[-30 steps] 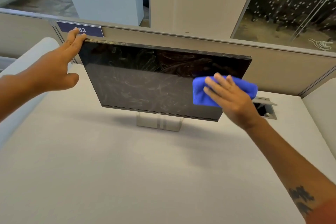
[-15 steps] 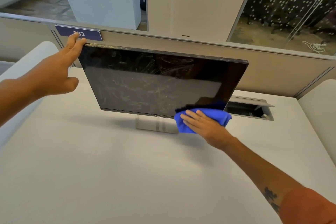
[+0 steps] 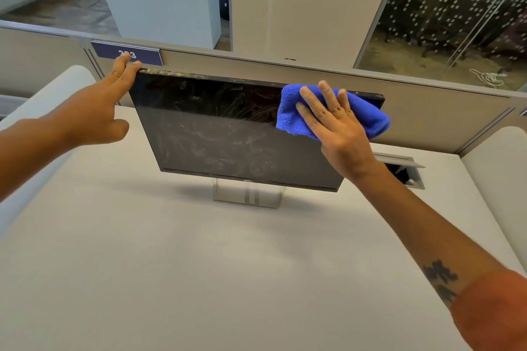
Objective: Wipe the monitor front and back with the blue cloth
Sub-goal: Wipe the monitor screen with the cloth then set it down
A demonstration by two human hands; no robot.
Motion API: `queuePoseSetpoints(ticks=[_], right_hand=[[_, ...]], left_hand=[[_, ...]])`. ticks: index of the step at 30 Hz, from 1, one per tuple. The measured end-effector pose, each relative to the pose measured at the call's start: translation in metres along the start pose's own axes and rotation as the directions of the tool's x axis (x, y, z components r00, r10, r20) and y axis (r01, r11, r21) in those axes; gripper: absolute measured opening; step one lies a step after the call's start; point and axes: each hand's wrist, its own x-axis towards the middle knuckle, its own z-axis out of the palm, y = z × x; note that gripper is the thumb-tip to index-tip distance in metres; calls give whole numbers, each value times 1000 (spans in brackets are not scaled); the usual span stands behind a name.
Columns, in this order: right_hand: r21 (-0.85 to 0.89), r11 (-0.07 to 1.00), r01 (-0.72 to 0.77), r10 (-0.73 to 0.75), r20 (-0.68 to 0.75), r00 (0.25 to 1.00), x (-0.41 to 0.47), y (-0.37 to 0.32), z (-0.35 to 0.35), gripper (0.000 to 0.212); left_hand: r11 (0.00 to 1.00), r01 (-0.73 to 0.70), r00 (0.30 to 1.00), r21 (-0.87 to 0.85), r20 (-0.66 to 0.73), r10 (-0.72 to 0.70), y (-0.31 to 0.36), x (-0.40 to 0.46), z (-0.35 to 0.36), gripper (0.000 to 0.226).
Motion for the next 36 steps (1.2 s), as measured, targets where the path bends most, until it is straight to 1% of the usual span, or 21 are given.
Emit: queuePoseSetpoints(ticks=[2,5,7,9,11,12,14,16,18,20,23,25,26,29,32,34,36], right_hand=[[-6,1000,0,0,47,999,-15,-9,8,52],[47,998,50,-59,218,974,-52,-32,28,55],[83,990,112,-133,328,935,-83,-47,42,65],[117,978,174,-208,445,871,-112,-61,51,76],[136,971,195,-237,523,819,-127,-66,54,83],[141,971,195,-240,531,813,-127,-66,54,84],[137,970,202,-244,491,836,-115,-61,51,82],[120,976,180,-214,402,891,-93,-52,42,72],[97,987,127,-151,304,941,-64,-40,30,57],[68,995,79,-91,195,977,-32,-29,19,51],[17,1000,16,-16,41,999,9,-19,10,49],[1,1000,-31,31,-16,999,21,-19,9,52],[-2,999,-47,47,-22,999,22,-22,10,53],[-1,999,-37,37,42,998,8,-39,22,52],[45,998,50,-58,209,976,-27,-64,41,55],[78,988,132,-151,325,934,-58,-79,55,59],[109,976,191,-220,452,865,-85,-93,65,74]], left_hand=[[1000,1,1000,7,7,-1,-3,0,1,131],[1000,-6,1000,13,10,6,-6,1,1,133],[1000,-14,1000,9,5,14,-7,1,2,133],[1000,-19,1000,8,-5,19,-9,1,3,134],[1000,-22,1000,13,-11,23,-10,2,5,135],[1000,-25,1000,18,-11,26,-11,2,6,135],[999,-25,1000,22,-1,25,-13,2,6,136],[1000,-19,1000,21,10,18,-14,3,7,135],[1000,-21,1000,23,7,21,-15,4,6,134],[999,-25,1000,27,6,25,-14,5,6,134],[999,-16,1000,28,19,15,-11,4,4,132],[999,-18,1000,36,21,18,-10,4,3,130],[999,-21,1000,40,21,20,-10,4,2,129],[999,-23,1000,40,21,22,-10,5,2,129],[999,-19,1000,42,17,19,-11,6,3,129],[999,-20,1000,49,13,19,-10,6,4,130],[998,-17,1000,54,8,17,-9,4,4,129]])
